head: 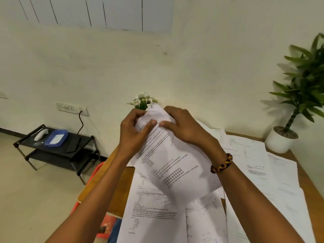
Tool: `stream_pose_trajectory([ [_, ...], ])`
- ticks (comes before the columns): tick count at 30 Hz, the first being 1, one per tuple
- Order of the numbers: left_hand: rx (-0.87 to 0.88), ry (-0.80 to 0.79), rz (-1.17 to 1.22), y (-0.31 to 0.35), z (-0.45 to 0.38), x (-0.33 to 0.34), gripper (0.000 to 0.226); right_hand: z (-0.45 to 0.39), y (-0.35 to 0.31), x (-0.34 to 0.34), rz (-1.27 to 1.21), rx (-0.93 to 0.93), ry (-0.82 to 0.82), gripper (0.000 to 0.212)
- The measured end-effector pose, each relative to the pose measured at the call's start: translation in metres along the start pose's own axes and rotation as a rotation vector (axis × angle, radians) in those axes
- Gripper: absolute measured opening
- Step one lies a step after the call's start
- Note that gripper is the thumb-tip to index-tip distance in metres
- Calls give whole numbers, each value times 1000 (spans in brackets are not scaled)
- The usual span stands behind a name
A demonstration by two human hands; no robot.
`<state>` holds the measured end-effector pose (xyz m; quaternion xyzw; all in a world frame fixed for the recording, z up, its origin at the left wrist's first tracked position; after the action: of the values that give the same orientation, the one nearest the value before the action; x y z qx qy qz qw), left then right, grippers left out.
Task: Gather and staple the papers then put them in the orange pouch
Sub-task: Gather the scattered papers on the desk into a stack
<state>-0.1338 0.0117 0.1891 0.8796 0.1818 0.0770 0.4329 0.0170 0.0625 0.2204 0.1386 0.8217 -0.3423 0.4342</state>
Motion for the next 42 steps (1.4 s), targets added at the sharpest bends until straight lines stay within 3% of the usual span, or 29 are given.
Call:
stream_pose_trajectory([
  [2,-38,-56,30,-6,1,5,44,5,7,10,45,37,-56,32],
  [5,-104,-158,12,-13,4,14,53,11,8,19,73,49,-96,35],
  [9,-92,-242,-92,-20,6,16,10,20,6,30,-63,4,-111,14],
  [11,-108,-286,-128,-31,9,17,11,23,12,41,-86,22,-128,18],
  [14,-209,-364,-195,-57,20,14,34,32,17,57,-128,95,-183,34],
  [17,-408,-494,-210,-88,41,5,53,50,31,72,-324,251,-270,45],
  [19,-503,-623,-168,-106,59,2,52,63,54,80,-419,394,-281,49],
  [23,-661,-733,-278,-133,91,-8,36,92,109,91,-236,530,-186,31],
  [28,-635,-826,-487,-167,120,4,58,135,150,126,39,707,-215,21],
  [31,-630,-850,-603,-180,134,19,54,159,158,136,79,870,-142,20],
  [36,-646,-896,-599,-191,148,36,50,176,163,159,55,966,-179,42],
  [42,-623,-894,-544,-193,152,43,37,172,167,164,-6,988,-122,22],
])
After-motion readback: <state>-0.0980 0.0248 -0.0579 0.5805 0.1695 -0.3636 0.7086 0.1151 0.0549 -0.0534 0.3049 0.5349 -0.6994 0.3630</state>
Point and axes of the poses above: each hand's wrist, its own z-axis away from the middle knuckle, its own x-axis out of the palm, y = z × x, the point moved 9 cm from there along -z, towards the middle knuckle, and after that the axes turned 7 degrees about z, right-handed, at the moved point
